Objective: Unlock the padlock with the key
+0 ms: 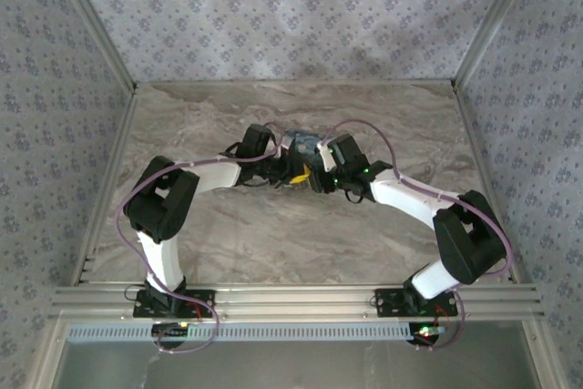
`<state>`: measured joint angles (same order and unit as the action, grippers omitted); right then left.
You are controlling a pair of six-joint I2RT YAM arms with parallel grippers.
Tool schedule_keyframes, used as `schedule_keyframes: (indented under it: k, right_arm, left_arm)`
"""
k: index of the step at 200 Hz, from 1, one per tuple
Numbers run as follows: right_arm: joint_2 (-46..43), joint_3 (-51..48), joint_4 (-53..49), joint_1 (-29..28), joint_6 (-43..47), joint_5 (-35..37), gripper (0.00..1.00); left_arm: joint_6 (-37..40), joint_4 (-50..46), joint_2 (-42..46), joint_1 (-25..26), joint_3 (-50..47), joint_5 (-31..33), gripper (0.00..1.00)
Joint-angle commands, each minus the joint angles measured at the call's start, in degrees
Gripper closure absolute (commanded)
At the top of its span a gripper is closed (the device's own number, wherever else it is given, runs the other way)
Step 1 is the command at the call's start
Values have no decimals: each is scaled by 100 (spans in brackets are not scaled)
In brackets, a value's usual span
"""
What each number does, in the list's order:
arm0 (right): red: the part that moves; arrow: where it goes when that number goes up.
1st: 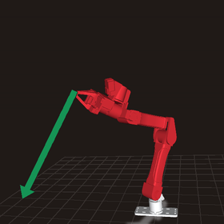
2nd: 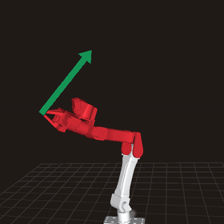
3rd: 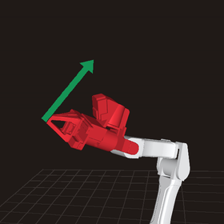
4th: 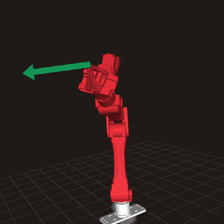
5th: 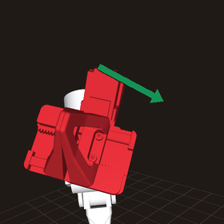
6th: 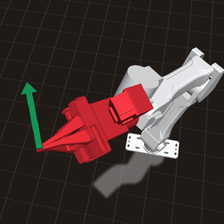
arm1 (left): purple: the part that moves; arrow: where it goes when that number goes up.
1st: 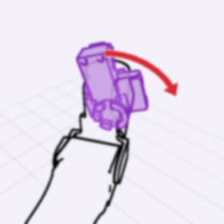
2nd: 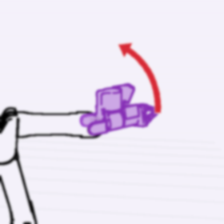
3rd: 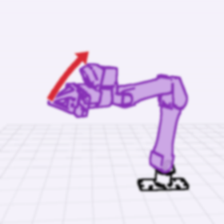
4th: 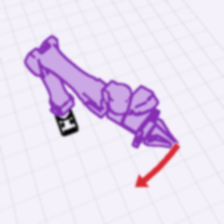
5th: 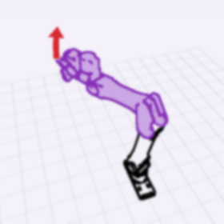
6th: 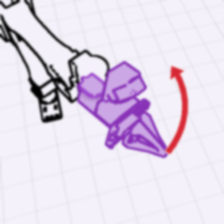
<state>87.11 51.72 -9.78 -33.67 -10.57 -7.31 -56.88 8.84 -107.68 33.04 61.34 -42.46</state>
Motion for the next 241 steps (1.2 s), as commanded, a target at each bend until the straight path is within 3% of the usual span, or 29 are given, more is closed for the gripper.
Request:
schedule_keyframes:
  k: [1,51,100,152,188,232,235,237,241]
  right_arm:
    - [-8,-157,98,-4,-169,45,60]
    - [-3,-382,230,12,-331,1,61]
    - [-34,-434,278,26,-371,-9,61]
    - [-159,-413,130,-106,-241,141,62]
    - [-82,-451,128,-333,-199,440,62]
    - [129,-425,247,-641,-234,736,55]
    - [149,-420,247,-656,-243,770,55]
    - [166,-409,244,-671,-244,787,55]
    - [194,-396,248,-688,-248,814,54]
  left_arm:
    - [315,-461,24,69,107,153,91]
    - [487,-826,-81,182,95,493,78]
    - [492,-808,-90,198,7,550,76]
    - [788,-1222,560,194,-86,996,75]
    - [905,-1332,1106,113,-328,1478,64]
    - [1101,-1321,1751,28,-754,2324,39]
    - [1111,-1332,1777,20,-762,2359,25]
    - [1110,-1343,1788,8,-768,2381,10]
    - [1114,-1364,1806,3,-772,2416,2]
